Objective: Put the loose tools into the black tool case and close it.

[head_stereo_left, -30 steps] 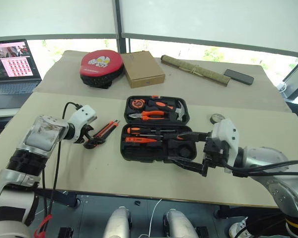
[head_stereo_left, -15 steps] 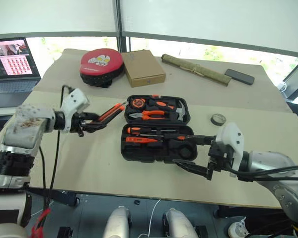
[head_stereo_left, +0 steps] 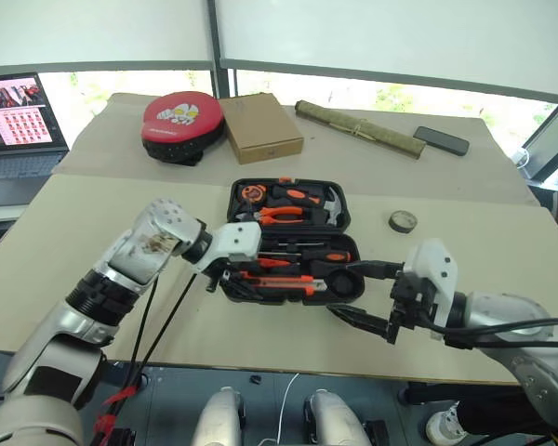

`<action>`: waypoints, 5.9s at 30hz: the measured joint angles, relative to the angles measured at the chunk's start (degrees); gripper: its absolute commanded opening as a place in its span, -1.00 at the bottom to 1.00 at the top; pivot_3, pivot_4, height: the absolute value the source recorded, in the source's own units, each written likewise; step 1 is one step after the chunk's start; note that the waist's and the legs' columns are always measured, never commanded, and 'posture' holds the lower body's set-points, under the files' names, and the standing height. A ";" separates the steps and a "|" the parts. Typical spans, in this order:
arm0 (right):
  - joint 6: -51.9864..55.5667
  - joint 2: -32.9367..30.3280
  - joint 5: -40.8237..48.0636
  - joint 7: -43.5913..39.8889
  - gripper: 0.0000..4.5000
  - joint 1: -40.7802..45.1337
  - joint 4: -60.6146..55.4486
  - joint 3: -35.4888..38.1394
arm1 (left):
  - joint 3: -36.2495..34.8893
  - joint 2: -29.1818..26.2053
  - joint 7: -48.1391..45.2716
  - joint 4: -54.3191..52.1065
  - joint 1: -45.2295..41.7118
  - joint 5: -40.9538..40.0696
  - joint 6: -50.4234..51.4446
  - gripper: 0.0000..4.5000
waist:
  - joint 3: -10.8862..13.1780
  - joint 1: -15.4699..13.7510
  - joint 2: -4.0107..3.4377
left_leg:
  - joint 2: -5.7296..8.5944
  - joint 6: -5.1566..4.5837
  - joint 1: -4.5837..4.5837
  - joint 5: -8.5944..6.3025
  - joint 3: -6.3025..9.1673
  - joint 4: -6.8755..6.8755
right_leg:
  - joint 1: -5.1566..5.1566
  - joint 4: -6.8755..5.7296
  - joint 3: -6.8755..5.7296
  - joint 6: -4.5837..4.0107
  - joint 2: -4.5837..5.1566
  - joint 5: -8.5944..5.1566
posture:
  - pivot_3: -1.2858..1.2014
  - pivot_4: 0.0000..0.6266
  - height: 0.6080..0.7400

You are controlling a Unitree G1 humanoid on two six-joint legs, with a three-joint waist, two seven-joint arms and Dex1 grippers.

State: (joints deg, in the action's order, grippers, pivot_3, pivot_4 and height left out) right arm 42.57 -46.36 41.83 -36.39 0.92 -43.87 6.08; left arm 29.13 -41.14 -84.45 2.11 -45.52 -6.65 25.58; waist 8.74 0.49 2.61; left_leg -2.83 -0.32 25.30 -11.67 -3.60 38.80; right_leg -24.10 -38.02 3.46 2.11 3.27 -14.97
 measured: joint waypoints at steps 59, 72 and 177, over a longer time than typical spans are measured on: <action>0.35 0.86 -2.18 1.45 1.00 -2.41 -1.83 0.30 | -1.18 4.13 4.31 3.22 -1.87 4.61 4.40 -0.98 | -0.11 -0.96 -0.17 | 0.10 -0.21 0.04 0.13 0.05 0.04 | 0.07 0.02 0.16 0.08 -0.04 0.02 | 0.03 -0.52 1.00; 0.35 0.93 -2.23 1.66 1.00 -2.67 -1.84 0.25 | 0.90 3.19 4.36 1.52 0.38 9.52 -3.76 -0.98 | -0.17 -0.15 -0.24 | 0.05 -0.21 -0.07 0.13 0.06 -0.03 | 0.12 0.01 0.19 0.04 -0.09 0.00 | 0.03 -0.52 1.00; 5.98 -5.00 -25.33 -27.18 0.66 27.92 20.22 -23.22 | -21.39 -5.42 10.77 -22.48 14.31 -26.33 9.47 1.00 | 0.17 0.18 -0.60 | 0.10 -0.17 -0.09 0.16 -0.10 -0.34 | -0.07 0.02 0.27 0.03 -0.04 0.01 | 0.03 -0.52 1.00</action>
State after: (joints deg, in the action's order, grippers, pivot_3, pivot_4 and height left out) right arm 48.55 -51.36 16.50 -63.57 28.83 -23.66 -17.14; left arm 7.74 -46.57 -73.68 -20.38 -31.21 -32.99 35.05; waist 8.91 0.67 2.01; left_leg -2.73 -0.49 25.21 -11.51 -3.70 38.46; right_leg -24.18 -38.00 3.73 2.14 3.23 -14.96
